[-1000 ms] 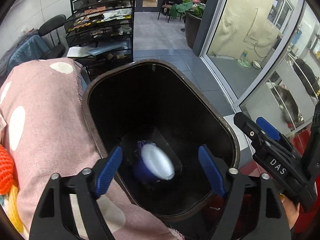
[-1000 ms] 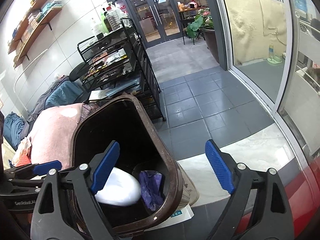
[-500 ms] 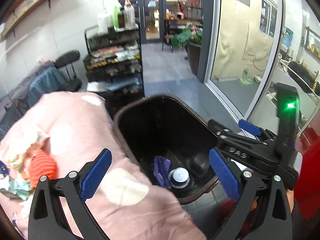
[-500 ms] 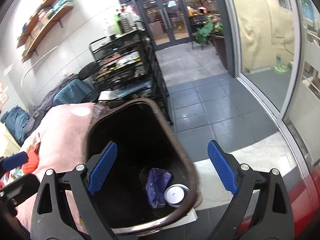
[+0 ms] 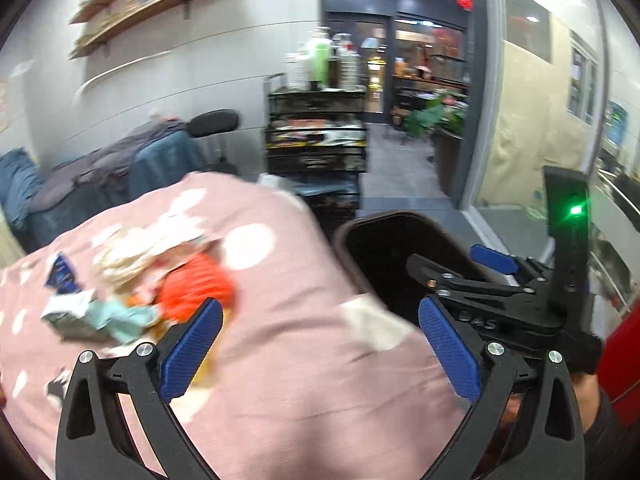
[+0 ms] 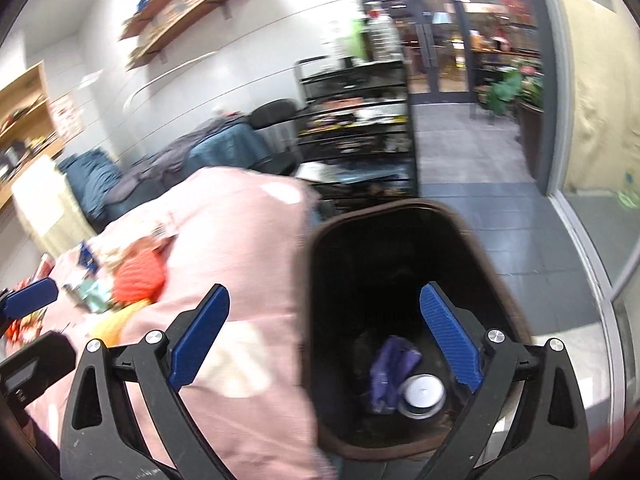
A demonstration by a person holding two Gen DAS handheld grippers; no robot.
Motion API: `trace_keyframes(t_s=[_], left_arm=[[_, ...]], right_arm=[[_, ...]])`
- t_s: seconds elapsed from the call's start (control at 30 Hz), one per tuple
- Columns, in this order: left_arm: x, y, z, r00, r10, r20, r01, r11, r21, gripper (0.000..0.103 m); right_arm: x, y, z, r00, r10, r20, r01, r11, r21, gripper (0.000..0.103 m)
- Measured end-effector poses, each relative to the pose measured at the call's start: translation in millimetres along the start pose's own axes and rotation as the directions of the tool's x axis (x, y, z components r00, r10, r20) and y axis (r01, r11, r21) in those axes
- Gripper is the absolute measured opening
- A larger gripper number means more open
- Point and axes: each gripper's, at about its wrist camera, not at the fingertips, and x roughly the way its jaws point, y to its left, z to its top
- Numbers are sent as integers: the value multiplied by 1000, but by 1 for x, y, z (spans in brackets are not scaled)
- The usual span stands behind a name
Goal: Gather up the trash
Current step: 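Lower the white cup into the black bin and open the left gripper, then grasp the orange foam net with the right gripper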
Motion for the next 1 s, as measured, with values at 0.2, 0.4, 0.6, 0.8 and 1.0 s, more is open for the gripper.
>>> trace_keyframes(t_s=[0.2,0.4,0.6,0.8,1.0], left_arm=[[-12,60,-26,993,114,-29,-116,986,-120,98],[-21,127,-63,973,207,-102,-226,945,-236,97],[-29,186,-91,953,257,-160,-296,902,-315,97],[-26,222,-92,954,241,-178,-289,897,-334,97],[-7,244,-76,961,216,-175,-265,900,-345,97]], right_arm=[[11,55,-5,992,114,-62,-119,989,-91,95],[26,109,-12,964,216,-153,-241,955,-174,95],[41,158,-21,940,241,-240,-305,911,-277,95],[64,188,-15,938,207,-278,-297,892,-340,95],[96,207,3,941,153,-302,-268,882,-387,95]])
